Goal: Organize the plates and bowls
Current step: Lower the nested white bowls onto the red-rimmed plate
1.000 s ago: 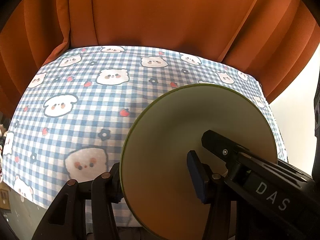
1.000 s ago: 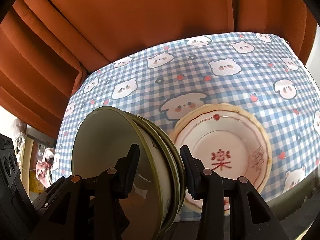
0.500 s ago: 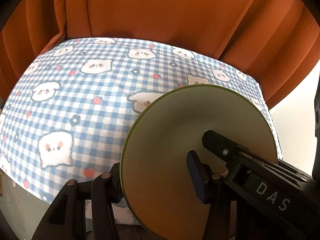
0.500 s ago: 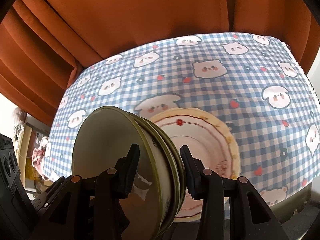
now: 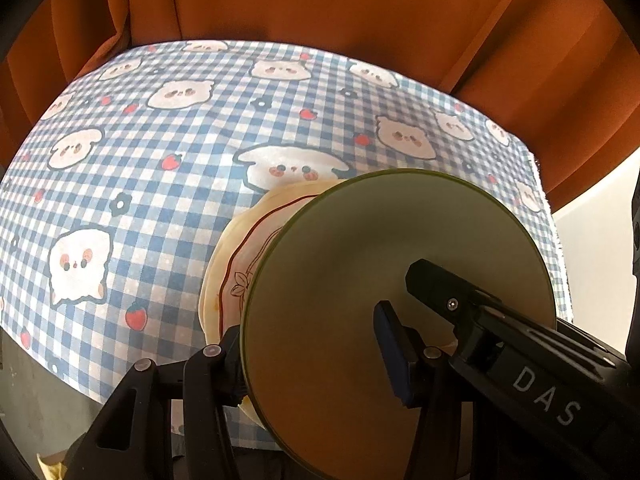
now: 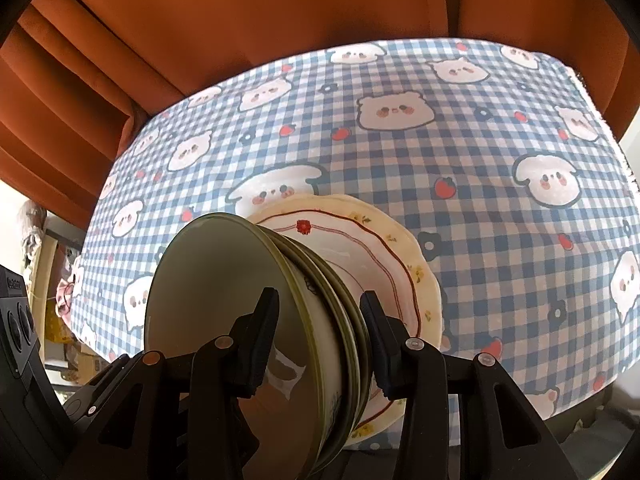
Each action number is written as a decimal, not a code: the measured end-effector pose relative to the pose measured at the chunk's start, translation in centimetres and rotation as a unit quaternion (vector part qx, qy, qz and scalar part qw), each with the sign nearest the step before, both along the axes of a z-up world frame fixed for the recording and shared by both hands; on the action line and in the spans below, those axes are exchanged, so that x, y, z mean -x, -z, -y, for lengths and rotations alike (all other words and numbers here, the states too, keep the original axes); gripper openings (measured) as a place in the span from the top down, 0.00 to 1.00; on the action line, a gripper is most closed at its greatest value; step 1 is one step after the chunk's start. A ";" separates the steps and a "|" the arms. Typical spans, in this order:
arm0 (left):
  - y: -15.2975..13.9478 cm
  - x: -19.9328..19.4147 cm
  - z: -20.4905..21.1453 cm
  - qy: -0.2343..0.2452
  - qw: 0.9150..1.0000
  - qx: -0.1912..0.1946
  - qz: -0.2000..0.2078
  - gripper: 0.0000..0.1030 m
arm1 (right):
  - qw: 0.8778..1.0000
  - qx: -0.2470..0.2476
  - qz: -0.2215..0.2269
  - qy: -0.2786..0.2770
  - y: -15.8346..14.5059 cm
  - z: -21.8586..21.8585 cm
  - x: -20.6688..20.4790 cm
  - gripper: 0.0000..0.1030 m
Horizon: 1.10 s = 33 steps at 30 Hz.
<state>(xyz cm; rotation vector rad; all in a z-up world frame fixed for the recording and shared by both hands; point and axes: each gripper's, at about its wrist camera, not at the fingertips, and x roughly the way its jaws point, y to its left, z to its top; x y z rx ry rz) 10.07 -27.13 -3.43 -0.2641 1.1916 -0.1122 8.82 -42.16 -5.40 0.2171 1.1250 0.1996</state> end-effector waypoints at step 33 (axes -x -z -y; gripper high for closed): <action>-0.1 0.1 2.3 0.012 0.996 -0.085 0.011 0.46 | 1.000 0.014 0.003 -0.002 1.2 1.4 -0.5 0.46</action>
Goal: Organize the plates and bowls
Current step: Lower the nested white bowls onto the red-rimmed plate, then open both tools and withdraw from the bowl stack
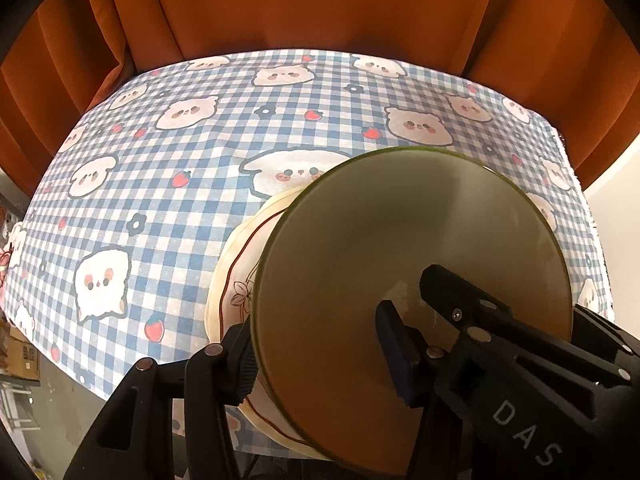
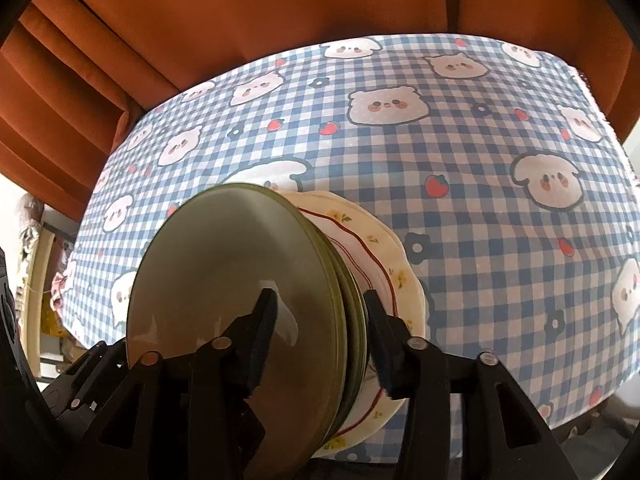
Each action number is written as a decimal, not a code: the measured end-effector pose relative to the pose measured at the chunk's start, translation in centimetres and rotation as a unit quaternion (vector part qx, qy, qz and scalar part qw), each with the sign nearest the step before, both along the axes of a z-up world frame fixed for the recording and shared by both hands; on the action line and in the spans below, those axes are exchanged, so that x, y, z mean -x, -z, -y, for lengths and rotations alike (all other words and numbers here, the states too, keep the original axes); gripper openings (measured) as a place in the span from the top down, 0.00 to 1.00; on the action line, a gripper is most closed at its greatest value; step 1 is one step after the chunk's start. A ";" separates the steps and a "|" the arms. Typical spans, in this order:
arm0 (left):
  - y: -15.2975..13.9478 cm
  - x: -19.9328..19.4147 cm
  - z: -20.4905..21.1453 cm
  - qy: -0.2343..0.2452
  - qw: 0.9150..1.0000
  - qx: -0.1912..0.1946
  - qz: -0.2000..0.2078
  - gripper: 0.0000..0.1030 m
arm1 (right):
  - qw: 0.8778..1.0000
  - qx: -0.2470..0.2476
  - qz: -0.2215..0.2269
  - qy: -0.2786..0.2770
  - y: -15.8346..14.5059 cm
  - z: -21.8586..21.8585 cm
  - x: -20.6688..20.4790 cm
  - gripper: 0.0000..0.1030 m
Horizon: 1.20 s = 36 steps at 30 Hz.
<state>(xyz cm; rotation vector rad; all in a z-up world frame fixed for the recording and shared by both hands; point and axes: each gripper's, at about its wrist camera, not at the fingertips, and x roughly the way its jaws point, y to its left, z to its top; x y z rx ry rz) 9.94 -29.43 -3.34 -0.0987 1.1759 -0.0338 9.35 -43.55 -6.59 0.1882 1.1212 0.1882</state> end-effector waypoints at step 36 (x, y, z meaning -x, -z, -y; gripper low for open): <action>-4.3 10.3 -22.3 0.027 0.978 -0.008 0.208 0.16 | 0.962 0.044 0.241 0.119 -4.9 -15.5 14.0 0.29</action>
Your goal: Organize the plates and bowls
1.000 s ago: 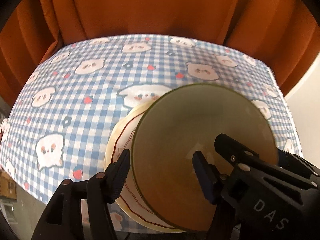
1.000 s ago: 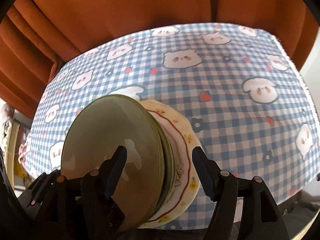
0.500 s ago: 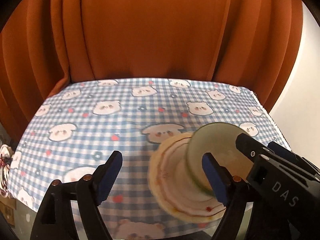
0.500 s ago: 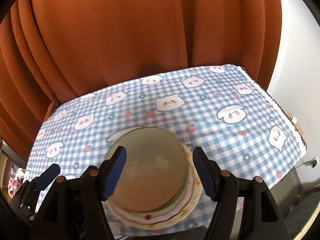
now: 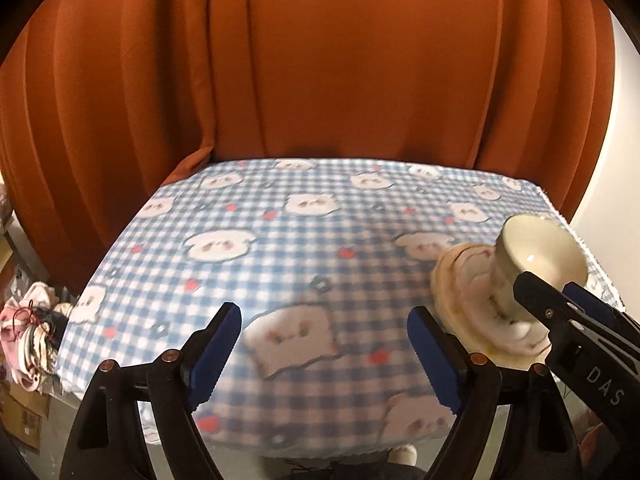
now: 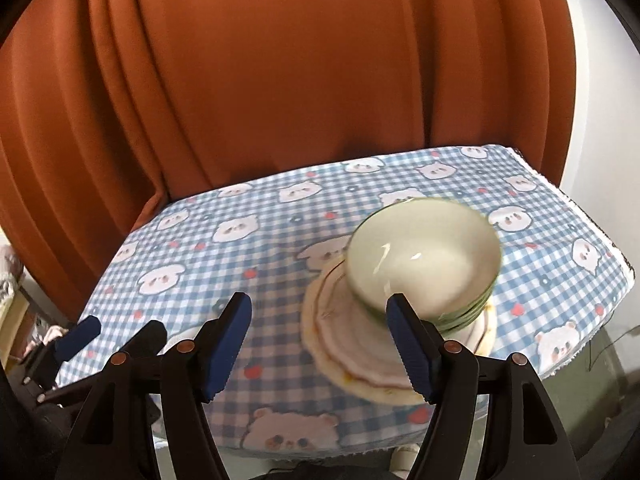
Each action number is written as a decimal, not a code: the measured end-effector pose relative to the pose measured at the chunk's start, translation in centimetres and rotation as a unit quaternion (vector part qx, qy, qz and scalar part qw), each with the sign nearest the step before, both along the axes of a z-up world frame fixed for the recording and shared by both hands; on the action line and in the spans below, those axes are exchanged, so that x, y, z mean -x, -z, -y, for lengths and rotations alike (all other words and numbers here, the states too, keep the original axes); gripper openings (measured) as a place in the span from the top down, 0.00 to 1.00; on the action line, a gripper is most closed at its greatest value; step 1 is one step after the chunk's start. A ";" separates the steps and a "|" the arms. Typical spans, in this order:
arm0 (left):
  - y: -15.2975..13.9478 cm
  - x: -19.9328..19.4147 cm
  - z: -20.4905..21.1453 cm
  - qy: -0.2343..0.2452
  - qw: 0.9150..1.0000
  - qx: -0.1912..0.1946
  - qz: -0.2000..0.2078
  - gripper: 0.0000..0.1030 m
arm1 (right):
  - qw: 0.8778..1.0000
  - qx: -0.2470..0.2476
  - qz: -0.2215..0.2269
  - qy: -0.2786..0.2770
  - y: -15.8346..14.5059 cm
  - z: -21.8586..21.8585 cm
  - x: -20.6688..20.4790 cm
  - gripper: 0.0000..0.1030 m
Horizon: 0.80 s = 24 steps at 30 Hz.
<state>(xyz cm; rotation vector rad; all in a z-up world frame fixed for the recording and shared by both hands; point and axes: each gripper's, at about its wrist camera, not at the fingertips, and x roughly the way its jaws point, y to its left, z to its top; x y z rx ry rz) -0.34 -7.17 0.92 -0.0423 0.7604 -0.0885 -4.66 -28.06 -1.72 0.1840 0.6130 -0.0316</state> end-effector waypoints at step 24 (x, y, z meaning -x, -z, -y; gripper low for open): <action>1.4 3.8 -4.5 -0.003 1.000 -0.004 0.016 0.16 | 1.000 0.012 -0.020 -0.007 3.3 -6.1 3.0 0.26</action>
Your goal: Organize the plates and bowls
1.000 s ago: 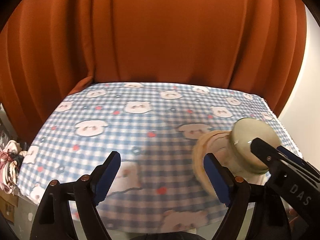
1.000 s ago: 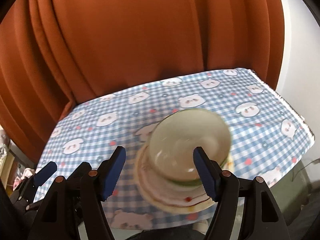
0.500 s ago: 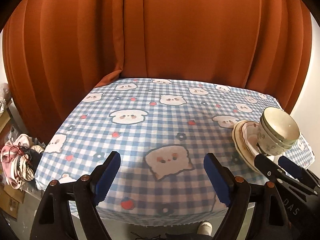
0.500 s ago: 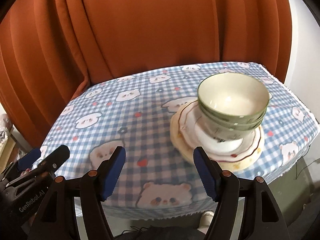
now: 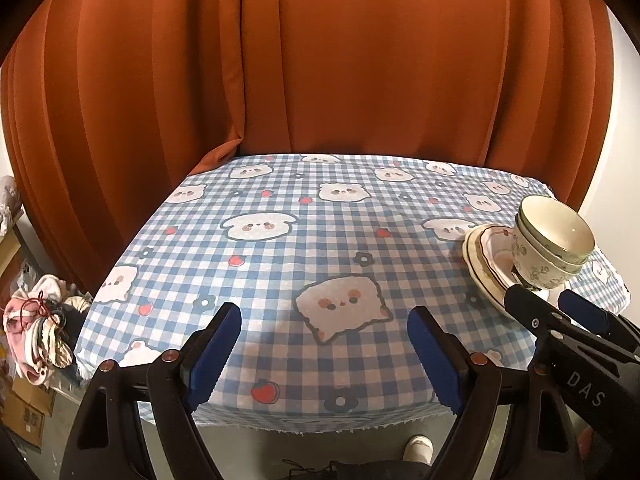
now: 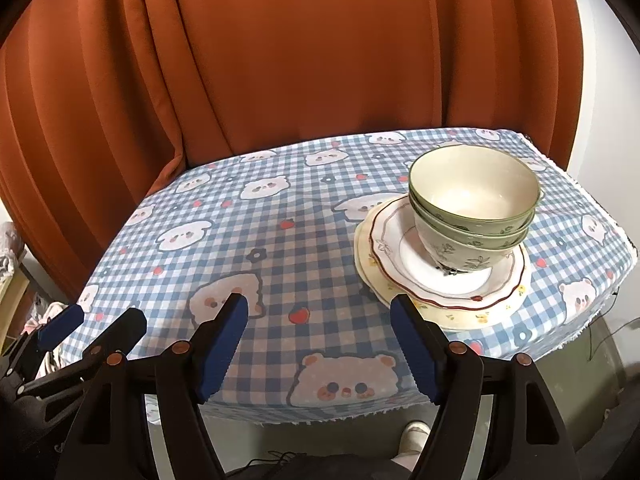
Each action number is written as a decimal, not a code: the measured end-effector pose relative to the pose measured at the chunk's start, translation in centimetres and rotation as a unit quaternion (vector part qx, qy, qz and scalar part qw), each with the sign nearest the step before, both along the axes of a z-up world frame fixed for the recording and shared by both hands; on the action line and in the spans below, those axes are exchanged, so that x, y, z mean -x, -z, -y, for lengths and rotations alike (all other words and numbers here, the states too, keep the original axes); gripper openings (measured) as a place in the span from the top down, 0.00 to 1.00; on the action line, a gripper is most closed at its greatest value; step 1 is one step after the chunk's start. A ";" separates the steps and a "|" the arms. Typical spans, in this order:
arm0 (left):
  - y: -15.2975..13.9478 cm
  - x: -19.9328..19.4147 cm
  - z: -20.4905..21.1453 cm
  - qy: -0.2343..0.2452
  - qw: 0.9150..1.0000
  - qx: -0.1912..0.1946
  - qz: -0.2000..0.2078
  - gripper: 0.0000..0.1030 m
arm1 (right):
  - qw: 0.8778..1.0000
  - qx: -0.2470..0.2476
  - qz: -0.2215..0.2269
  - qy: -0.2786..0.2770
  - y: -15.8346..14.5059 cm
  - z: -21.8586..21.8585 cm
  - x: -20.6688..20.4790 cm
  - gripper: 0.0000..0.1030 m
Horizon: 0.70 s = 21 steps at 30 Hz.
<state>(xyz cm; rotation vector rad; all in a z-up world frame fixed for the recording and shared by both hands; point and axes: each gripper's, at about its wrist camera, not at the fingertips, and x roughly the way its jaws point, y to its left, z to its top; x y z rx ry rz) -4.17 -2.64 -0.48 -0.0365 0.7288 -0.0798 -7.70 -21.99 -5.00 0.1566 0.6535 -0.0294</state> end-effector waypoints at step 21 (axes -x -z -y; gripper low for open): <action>-0.8 0.3 2.4 0.012 1.000 0.003 0.008 0.14 | 1.000 0.012 0.011 0.018 -0.9 2.6 1.4 0.25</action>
